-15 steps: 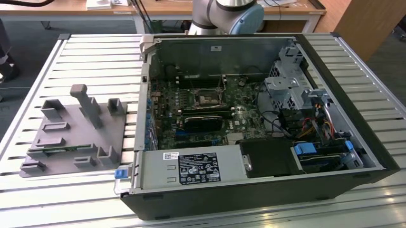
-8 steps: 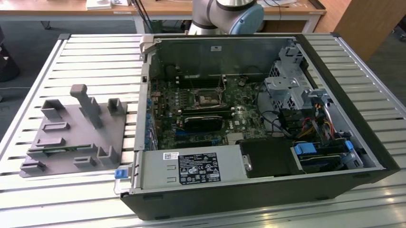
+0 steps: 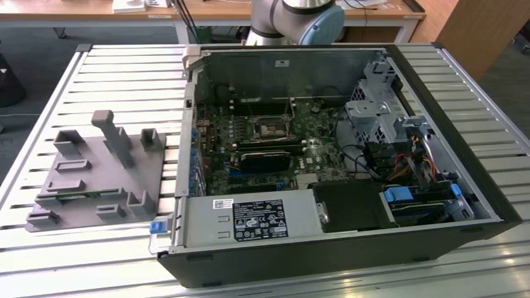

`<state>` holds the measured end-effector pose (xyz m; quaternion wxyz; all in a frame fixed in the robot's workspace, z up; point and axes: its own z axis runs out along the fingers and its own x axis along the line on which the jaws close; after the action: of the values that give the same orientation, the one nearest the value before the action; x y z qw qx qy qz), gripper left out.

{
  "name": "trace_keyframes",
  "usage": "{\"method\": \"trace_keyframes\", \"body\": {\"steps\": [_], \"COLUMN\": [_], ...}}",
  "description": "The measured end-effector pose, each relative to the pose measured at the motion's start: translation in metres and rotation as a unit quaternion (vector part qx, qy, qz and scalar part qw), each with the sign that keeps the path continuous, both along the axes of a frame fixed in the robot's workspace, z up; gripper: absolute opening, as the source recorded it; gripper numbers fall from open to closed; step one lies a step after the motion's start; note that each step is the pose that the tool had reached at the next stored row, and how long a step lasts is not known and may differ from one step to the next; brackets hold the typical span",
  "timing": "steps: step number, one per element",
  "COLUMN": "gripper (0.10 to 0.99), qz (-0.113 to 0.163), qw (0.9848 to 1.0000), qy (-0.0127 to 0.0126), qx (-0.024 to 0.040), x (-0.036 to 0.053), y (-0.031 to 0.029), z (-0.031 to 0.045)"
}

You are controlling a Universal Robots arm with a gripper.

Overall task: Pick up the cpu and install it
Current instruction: 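Pick up the cpu and move it towards the insertion slot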

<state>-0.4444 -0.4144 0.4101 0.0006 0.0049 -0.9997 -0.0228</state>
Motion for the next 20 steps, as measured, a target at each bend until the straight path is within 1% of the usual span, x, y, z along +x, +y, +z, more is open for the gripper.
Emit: {"method": "trace_keyframes", "body": {"steps": [5,10,17,20], "gripper": [0.525,0.525,0.525,0.525], "qz": [0.0,0.0,0.0,0.0], "qw": [1.0,1.0,1.0,1.0], "qy": [0.0,0.0,0.0,0.0], "qx": [0.0,0.0,0.0,0.0], "x": [0.0058,0.0153,0.036,0.0489], "y": [-0.0001,-0.0001,-0.0001,-0.0001], "z": [0.0,-0.0001,-0.0001,-0.0004]}}
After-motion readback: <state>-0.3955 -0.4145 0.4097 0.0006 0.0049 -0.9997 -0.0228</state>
